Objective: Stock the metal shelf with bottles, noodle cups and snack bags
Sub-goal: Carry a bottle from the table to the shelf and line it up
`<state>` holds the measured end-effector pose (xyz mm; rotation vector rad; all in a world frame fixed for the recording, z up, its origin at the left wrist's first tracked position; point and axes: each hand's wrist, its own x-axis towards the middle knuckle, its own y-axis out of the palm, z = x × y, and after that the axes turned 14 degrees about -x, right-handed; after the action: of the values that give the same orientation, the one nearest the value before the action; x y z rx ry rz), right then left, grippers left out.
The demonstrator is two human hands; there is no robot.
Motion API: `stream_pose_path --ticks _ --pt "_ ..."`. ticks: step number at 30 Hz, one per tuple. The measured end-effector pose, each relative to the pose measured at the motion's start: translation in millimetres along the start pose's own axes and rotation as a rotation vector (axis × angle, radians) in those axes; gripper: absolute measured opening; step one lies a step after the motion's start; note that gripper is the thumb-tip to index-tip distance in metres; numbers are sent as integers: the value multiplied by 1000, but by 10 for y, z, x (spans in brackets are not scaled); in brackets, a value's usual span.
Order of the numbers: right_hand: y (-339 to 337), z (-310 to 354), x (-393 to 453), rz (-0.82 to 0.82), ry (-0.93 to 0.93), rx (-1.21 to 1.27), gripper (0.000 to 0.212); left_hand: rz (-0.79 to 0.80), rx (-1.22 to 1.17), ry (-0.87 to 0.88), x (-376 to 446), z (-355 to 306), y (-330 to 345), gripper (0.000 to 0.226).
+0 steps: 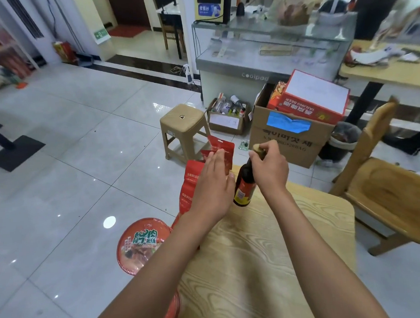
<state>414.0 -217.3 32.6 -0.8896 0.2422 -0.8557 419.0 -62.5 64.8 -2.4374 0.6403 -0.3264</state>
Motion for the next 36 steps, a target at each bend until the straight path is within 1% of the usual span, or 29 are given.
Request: stream_pose_path --ticks 2,6,9,13,16,20,25,27,30,33,36 --pt "-220 199 -63 -13 -72 56 18 -13 -75 -27 -44 -10 -63 65" --pt "-626 764 -235 -64 -236 141 23 -49 -208 -11 -206 -8 -290 70" --pt "-826 1292 -450 -65 -334 217 28 -147 -242 -20 -359 26 -558 71" --pt "-920 2012 -916 -3 -442 389 36 -308 -309 -38 -678 94 -1107 92" --pt "-841 2533 -1372 92 -490 505 39 -425 -354 -68 -1051 219 -1612 94" --pt "-630 3191 -2046 204 -571 562 43 -611 -356 -159 -1564 576 -2217 89" --pt "-369 3969 -3142 427 -733 637 46 -872 -264 -260 -2366 1052 -2992 85" --pt "-267 4229 -3637 504 -819 637 46 -983 -266 -285 -2758 1217 -3302 77" --pt "-149 4568 -4370 588 -928 670 44 -1127 -211 -296 -3400 1429 -3755 67" --pt "-95 4916 -5130 666 -1060 708 41 -1270 -152 -334 -4133 1613 -4175 67" --pt "-29 5229 -5799 755 -1187 730 31 -1385 -124 -359 -4826 1732 -4558 66"
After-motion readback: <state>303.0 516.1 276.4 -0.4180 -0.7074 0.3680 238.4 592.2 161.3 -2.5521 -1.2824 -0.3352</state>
